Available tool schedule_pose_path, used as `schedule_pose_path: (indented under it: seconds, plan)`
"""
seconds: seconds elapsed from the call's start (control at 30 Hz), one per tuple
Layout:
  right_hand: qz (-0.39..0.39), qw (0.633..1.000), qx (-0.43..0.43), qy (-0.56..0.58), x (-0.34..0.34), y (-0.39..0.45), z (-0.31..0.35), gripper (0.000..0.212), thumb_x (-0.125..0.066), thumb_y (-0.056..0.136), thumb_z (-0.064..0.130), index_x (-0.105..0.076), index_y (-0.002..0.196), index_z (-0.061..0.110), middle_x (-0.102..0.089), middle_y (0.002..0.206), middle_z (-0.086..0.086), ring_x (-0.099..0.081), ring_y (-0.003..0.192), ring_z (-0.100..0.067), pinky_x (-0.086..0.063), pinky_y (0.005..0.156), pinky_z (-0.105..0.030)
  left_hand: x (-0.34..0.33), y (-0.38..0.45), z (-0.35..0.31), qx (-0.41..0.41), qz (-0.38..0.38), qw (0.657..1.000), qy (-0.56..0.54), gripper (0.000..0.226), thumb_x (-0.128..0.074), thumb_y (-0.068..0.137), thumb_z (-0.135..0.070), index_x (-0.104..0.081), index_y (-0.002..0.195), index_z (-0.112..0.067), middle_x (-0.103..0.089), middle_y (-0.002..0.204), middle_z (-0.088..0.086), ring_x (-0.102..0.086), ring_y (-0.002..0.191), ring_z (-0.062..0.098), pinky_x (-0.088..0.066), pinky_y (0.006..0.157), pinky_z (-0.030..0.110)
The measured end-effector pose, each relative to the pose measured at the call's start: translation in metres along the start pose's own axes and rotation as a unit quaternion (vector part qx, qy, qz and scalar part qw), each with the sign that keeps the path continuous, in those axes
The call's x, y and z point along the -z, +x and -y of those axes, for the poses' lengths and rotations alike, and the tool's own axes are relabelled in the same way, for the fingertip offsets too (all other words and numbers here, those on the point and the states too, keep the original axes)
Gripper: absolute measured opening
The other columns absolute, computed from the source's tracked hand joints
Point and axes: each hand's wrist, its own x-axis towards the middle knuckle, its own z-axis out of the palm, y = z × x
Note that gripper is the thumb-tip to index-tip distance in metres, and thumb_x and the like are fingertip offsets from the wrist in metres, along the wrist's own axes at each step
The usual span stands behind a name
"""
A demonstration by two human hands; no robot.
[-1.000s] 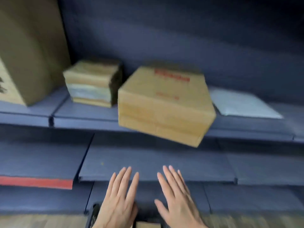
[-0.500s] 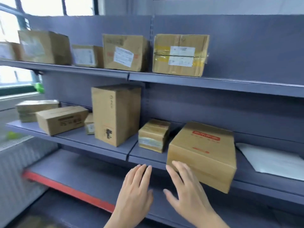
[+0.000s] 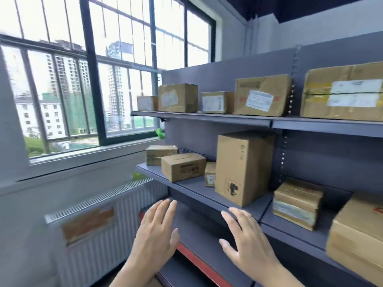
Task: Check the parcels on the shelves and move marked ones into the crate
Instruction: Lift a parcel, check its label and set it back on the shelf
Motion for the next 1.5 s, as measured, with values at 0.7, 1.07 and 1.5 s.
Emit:
schedule_pose_path:
  seconds: [0.7, 1.07, 1.5]
  plan:
    - [0.022, 0.998, -0.019, 0.055, -0.213, 0.241, 0.128, 0.055, -0.063, 0.065, 0.037, -0.059, 0.112, 0.009, -0.063, 0.109, -0.012, -0.062, 0.097, -0.029, -0.054, 0.080, -0.039, -0.031, 0.067, 0.310, 0.069, 0.058, 0.995, 0.049, 0.059, -0.040, 0.072, -0.032, -0.057, 0.117, 0.002, -0.064, 0.111, 0.017, -0.062, 0.098, 0.035, -0.053, 0.084, 0.042]
    - [0.027, 0.989, -0.063, 0.130, -0.342, 0.353, 0.054, 0.056, -0.074, 0.073, 0.022, -0.056, 0.123, 0.004, -0.057, 0.123, -0.019, -0.053, 0.114, -0.037, -0.042, 0.097, -0.044, -0.147, 0.196, 0.381, 0.047, 0.098, 0.991, 0.078, 0.058, -0.060, 0.065, -0.023, -0.059, 0.116, 0.005, -0.066, 0.109, 0.018, -0.064, 0.097, 0.036, -0.053, 0.083, 0.042]
    - [0.094, 0.984, -0.123, 0.084, -0.461, 0.429, -0.016, 0.054, -0.071, 0.075, 0.021, -0.056, 0.123, 0.003, -0.055, 0.125, -0.017, -0.051, 0.116, -0.037, -0.041, 0.098, -0.043, -0.288, 0.296, 0.455, 0.005, 0.074, 0.997, 0.004, 0.057, -0.052, 0.069, -0.027, -0.049, 0.120, -0.003, -0.064, 0.109, 0.015, -0.054, 0.099, 0.028, -0.037, 0.089, 0.028]
